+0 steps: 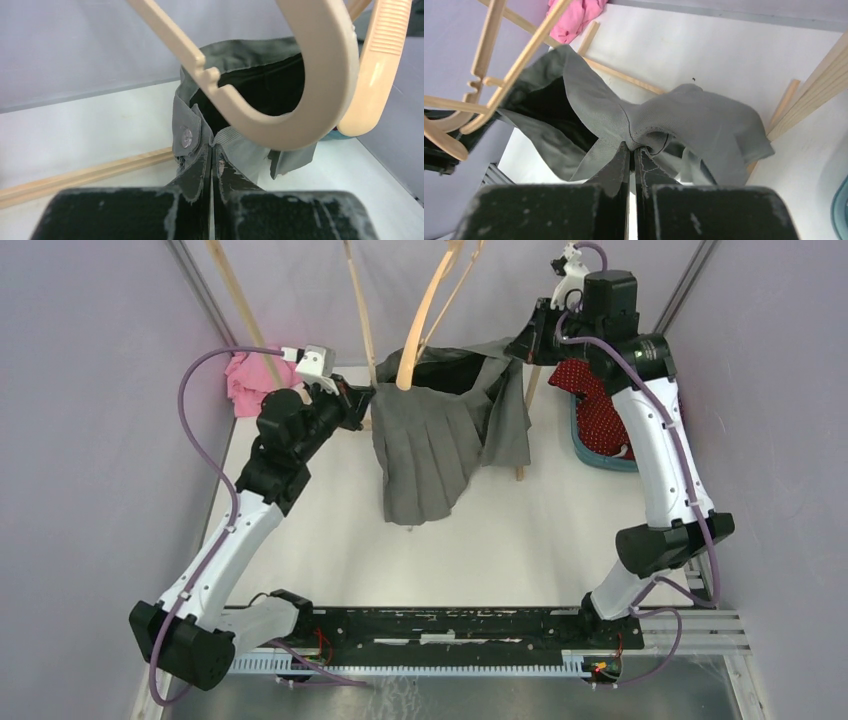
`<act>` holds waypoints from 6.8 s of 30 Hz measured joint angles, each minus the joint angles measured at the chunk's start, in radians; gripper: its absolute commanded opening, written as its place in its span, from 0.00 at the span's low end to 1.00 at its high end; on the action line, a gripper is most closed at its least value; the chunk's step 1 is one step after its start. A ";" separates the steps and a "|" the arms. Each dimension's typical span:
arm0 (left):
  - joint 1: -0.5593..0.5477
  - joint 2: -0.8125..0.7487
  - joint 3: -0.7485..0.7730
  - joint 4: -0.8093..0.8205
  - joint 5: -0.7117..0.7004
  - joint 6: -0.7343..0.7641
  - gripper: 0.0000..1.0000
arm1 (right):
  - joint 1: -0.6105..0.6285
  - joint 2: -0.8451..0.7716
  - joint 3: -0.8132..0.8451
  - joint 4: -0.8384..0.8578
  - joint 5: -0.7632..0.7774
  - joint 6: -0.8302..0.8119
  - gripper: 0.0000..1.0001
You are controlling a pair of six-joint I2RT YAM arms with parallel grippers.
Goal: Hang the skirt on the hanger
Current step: Flatten out the skirt at the center of the board, then pick up the hanger from the clothesline.
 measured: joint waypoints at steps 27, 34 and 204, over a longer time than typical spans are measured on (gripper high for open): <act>0.000 -0.029 0.029 -0.155 -0.229 0.024 0.05 | -0.005 -0.063 -0.303 0.172 -0.273 0.086 0.01; 0.000 0.069 0.190 -0.145 -0.243 0.056 0.04 | -0.005 0.135 -0.092 0.267 -0.272 0.158 0.01; -0.523 0.003 0.587 -0.815 -1.169 -0.066 0.99 | 0.660 -0.804 -1.342 0.229 0.453 0.124 0.74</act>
